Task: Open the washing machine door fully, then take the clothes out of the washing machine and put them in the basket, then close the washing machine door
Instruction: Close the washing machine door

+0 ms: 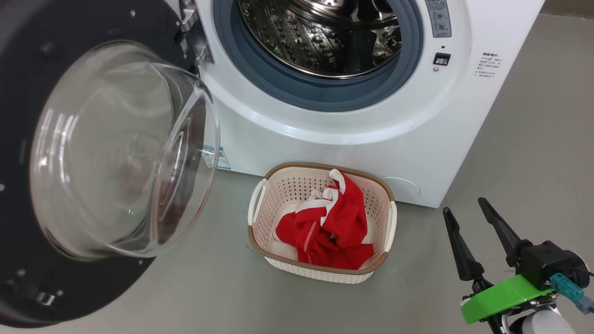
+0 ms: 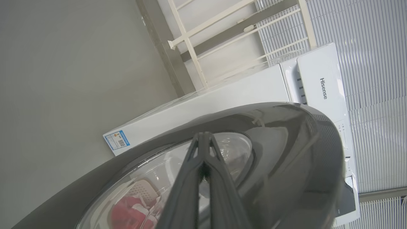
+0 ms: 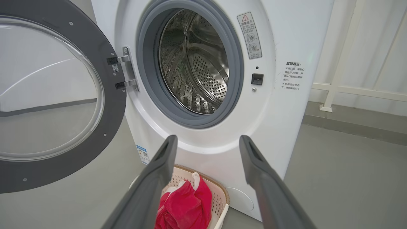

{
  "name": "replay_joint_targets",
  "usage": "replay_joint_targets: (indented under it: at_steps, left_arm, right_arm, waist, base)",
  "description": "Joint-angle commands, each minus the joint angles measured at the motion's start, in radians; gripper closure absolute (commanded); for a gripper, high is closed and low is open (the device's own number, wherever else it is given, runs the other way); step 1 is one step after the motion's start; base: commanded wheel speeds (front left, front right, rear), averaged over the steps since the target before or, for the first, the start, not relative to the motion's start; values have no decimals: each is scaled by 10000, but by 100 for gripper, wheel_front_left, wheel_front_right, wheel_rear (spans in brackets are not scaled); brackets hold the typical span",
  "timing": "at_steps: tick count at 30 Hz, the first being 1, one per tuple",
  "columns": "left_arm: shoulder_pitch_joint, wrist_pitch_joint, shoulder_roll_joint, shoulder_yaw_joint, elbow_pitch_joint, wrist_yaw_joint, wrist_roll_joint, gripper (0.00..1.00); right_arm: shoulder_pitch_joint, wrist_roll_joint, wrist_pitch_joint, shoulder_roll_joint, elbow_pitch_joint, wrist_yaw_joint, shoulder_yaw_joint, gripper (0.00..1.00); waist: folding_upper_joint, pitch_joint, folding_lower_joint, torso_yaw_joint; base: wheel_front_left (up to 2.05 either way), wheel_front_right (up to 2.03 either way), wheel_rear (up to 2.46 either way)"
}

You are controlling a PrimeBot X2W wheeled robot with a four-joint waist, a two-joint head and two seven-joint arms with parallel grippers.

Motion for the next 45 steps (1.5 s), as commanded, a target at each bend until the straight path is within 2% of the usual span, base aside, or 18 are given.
replay_joint_targets:
  at_steps: [1, 12, 20, 25, 31, 45]
  left_arm:
    - [275, 268, 150, 43, -624, 20, -173, 100]
    - [1804, 1343, -1600, -81, -4460, 1093, -680, 100]
    - [2609, 1715, -2258, -550, -6270, 1544, -842, 100]
    - [3296, 1770, -2459, -1202, -7433, 1893, -1119, 100]
    - [3977, 1570, -2495, -1885, -8179, 2132, -1412, 100]
    - [5032, 558, -2500, -3745, -8853, 2380, -2223, 100]
  right_arm:
    - [-377, 71, -65, -52, -203, 63, 216, 0]
    - [-378, 116, -65, 44, -170, 63, 259, 0]
    - [-409, 141, -65, 141, -154, 63, 269, 0]
    - [-368, 162, -65, 211, -124, 63, 246, 0]
    - [-272, 173, -65, 277, -110, 63, 209, 0]
    - [-138, 171, -65, 439, -92, 63, 154, 0]
  waist:
    - [0, -11, 0, 1]
    - [0, -9, 0, -158]
    - [0, 18, 0, -313]
    - [0, -102, 0, -508]
    - [0, -269, 0, -746]
    - [0, -545, 0, -1366]
  base:
    - [0, 0, 0]
    - [0, 0, 0]
    - [0, 0, 0]
    - [0, 0, 0]
    - [0, 0, 0]
    - [0, 0, 0]
